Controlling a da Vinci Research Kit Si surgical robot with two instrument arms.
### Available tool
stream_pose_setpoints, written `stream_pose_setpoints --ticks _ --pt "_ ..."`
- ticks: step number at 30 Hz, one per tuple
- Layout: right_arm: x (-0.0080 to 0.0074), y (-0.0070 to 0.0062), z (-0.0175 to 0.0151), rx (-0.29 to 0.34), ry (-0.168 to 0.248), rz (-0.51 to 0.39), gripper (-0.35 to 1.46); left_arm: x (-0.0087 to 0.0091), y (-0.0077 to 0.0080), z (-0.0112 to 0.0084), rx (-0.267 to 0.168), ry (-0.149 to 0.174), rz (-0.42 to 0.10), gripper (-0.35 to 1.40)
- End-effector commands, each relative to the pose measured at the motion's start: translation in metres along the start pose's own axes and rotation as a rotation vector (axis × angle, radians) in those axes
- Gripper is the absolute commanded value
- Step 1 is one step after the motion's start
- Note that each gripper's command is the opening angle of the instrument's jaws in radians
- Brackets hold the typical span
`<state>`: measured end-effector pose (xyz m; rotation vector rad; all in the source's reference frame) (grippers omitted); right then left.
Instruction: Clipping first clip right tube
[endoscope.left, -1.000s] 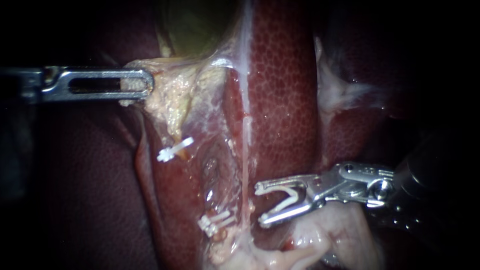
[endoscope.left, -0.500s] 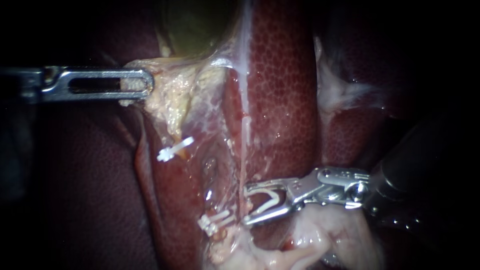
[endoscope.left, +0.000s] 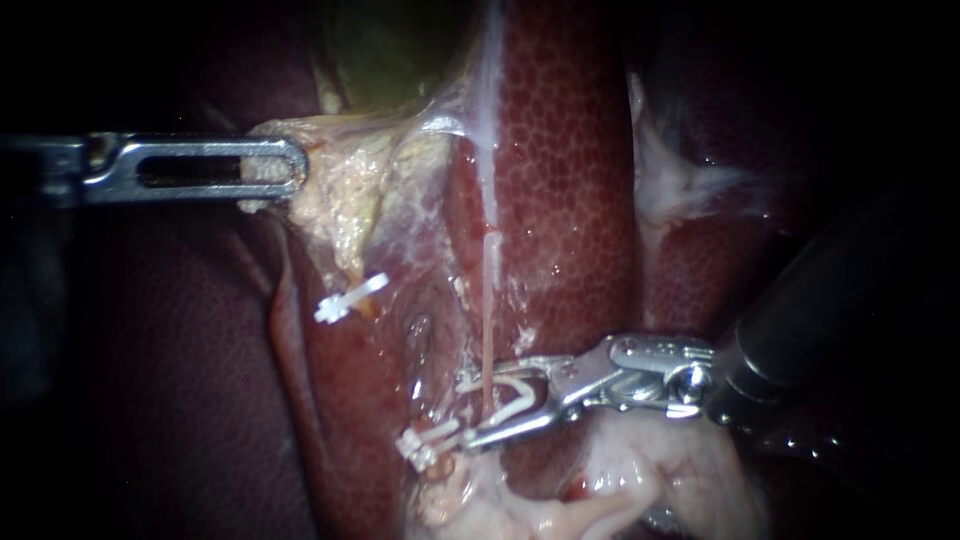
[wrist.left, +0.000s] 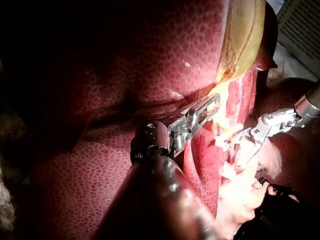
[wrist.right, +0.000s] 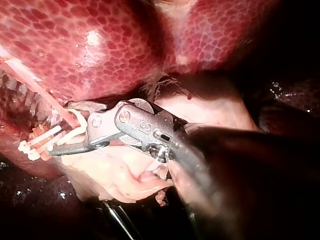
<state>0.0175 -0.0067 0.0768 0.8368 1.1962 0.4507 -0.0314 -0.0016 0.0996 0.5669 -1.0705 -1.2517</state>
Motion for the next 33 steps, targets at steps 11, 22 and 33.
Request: stream_pose_setpoints --ticks 11,22,33 --pt "0.0002 -0.0004 0.0006 0.031 0.019 0.017 0.53 0.0 0.0 0.0 0.0 0.0 0.0 -0.35" --pt "0.0 -0.0005 0.0006 0.054 0.011 0.015 0.35 0.0 0.0 0.0 0.0 0.0 0.0 -0.35" --pt "-0.0001 -0.0005 0.0005 0.058 0.01 0.025 0.2 0.0 0.0 0.0 0.0 0.0 0.0 -0.35"
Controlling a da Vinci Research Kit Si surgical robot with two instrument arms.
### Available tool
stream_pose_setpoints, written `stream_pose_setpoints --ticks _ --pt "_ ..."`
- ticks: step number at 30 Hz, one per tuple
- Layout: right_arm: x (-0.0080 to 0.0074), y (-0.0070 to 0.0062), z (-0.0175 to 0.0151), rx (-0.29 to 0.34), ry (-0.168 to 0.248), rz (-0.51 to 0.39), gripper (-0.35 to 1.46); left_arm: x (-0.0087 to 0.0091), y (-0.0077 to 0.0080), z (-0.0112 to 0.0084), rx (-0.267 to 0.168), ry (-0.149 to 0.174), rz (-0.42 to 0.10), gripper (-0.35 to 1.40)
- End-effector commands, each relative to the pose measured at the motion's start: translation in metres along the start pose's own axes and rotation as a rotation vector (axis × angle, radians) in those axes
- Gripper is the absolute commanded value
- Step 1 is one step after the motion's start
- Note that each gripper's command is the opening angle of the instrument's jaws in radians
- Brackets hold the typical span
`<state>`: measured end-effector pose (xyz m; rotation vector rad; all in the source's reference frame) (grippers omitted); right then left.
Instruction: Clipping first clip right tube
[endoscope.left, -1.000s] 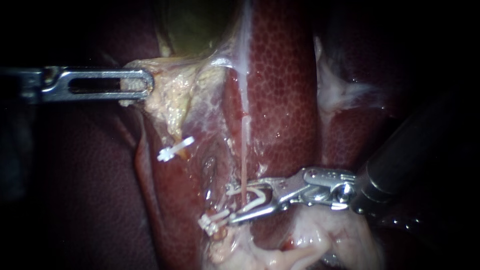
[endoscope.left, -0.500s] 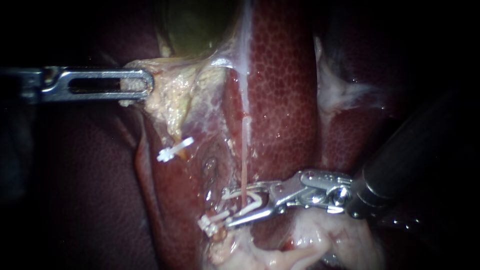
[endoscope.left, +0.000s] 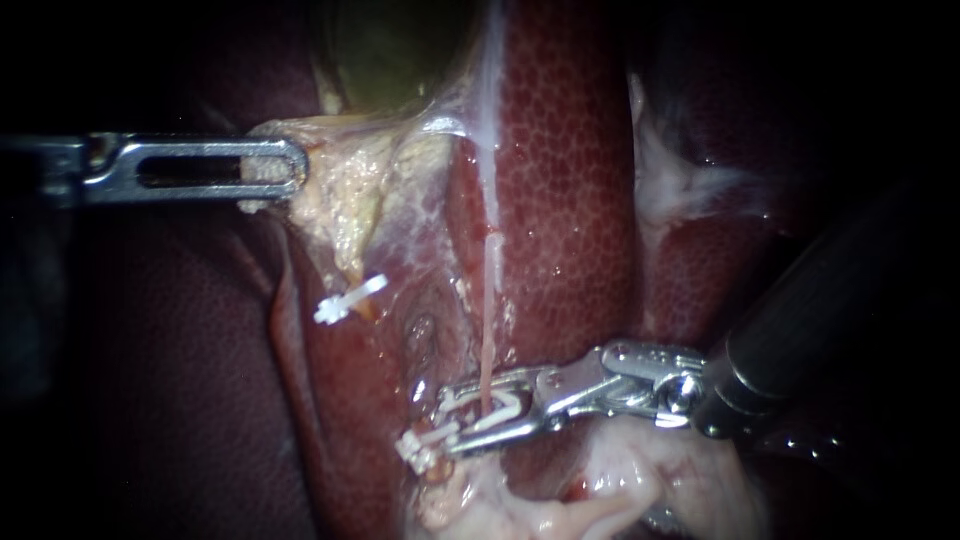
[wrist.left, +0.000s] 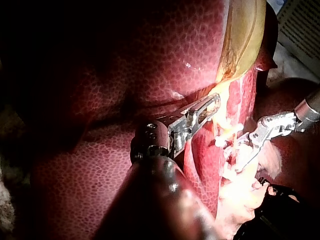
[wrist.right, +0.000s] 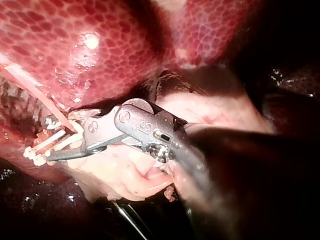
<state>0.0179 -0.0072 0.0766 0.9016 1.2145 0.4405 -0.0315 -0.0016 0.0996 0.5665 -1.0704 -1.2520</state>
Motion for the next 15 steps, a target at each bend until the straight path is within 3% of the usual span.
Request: stream_pose_setpoints --ticks 1,3,7,11,15 --pt "0.0 -0.0001 0.0 0.002 -0.001 0.007 0.18 0.0 0.0 0.0 0.0 0.0 0.0 -0.35" --pt "0.0 -0.0001 -0.0001 0.008 -0.003 0.012 0.11 0.0 0.0 0.0 0.0 0.0 0.0 -0.35" --pt "-0.0001 -0.0002 -0.0003 0.034 -0.012 0.028 -0.33 0.0 0.0 0.0 0.0 0.0 0.0 -0.35" --pt "-0.0001 -0.0002 -0.0003 0.046 -0.017 0.037 -0.35 0.0 0.0 0.0 0.0 0.0 0.0 -0.35" --pt "0.0 -0.0002 -0.0003 0.035 -0.047 0.038 -0.35 0.0 0.0 0.0 0.0 0.0 0.0 -0.35"
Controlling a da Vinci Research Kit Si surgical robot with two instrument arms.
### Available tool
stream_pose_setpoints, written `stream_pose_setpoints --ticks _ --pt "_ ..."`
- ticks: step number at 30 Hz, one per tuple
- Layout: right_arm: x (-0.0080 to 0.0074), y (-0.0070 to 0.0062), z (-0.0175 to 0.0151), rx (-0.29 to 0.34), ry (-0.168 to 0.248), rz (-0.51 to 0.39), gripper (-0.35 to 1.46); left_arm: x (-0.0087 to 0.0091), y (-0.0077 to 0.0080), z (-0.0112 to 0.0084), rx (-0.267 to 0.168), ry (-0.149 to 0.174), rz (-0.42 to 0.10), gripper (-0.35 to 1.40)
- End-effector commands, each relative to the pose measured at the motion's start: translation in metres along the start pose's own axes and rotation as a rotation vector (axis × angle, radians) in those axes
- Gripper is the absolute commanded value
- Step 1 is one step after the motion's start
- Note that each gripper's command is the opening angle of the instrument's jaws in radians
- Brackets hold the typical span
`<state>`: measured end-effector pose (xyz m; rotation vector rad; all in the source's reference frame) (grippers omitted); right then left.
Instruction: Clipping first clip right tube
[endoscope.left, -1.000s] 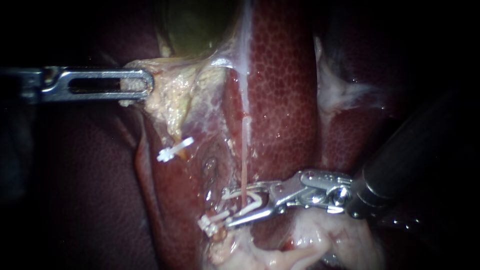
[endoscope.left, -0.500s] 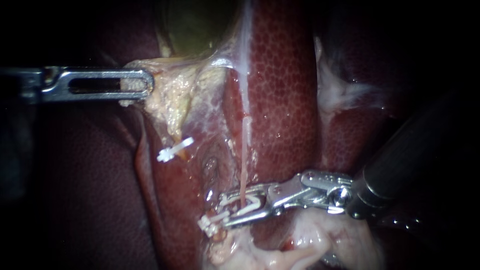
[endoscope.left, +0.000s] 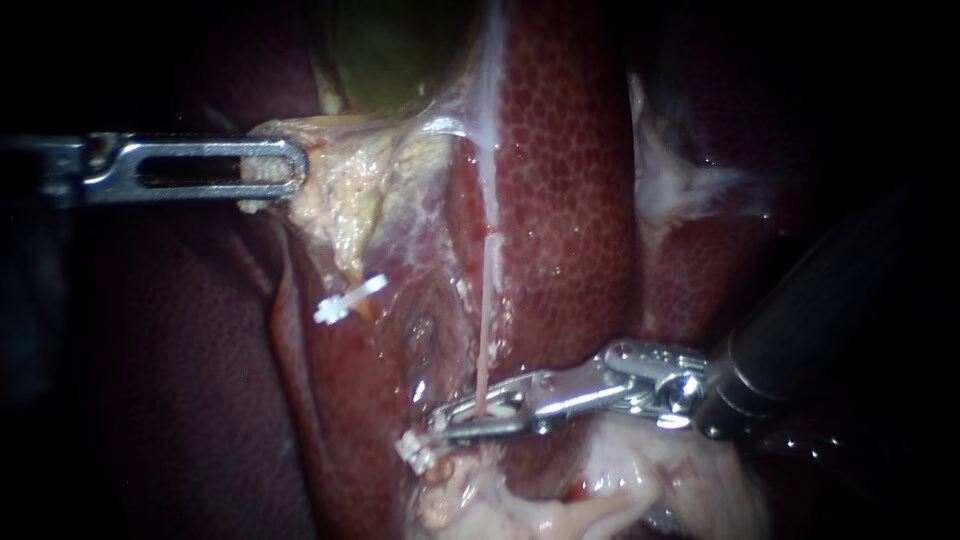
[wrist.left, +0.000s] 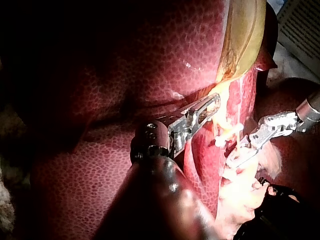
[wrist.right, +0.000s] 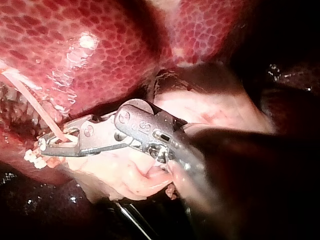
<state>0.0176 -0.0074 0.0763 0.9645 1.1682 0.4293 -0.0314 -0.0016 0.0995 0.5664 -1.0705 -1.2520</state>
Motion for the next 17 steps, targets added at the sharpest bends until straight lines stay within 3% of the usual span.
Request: stream_pose_setpoints --ticks 1,17 --pt "0.0 0.0 -0.0001 -0.005 -0.011 -0.002 -0.35 0.0 0.0 0.0 0.0 0.0 0.0 -0.35" --pt "0.0004 -0.0005 -0.0001 -0.001 -0.021 0.0 -0.35 0.0 0.0 0.0 0.0 0.0 0.0 -0.35"
